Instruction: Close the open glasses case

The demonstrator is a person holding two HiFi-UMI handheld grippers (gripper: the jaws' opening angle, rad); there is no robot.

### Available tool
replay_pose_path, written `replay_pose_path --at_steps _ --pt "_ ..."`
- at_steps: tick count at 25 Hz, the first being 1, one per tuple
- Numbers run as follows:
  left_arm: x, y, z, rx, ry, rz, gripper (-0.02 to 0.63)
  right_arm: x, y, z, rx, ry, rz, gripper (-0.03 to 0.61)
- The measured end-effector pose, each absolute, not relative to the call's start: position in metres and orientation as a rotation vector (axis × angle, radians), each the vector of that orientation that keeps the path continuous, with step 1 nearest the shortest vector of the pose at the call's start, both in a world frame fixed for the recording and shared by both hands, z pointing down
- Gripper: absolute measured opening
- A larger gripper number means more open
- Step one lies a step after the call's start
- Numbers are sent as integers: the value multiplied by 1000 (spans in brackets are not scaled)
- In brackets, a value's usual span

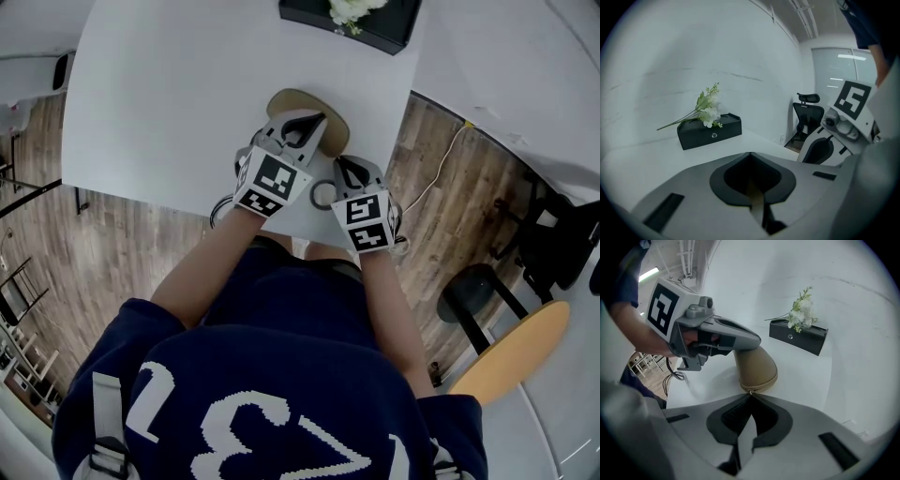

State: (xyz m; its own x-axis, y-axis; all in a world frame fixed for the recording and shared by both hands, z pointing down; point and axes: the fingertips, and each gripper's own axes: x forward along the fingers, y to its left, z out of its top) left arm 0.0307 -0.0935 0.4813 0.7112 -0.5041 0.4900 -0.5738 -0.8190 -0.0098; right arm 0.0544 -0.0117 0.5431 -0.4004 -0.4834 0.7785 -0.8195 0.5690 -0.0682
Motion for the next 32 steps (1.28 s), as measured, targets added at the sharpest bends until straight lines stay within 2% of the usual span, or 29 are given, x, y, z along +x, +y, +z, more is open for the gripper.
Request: replay_pose_path --at_steps 25,32 --pt "28 -87 483 2800 -921 760 12 60 -13 538 1026 -2129 579 23" --pt "29 -88 484 2808 -905 752 12 85 -60 539 1108 -2101 564 21"
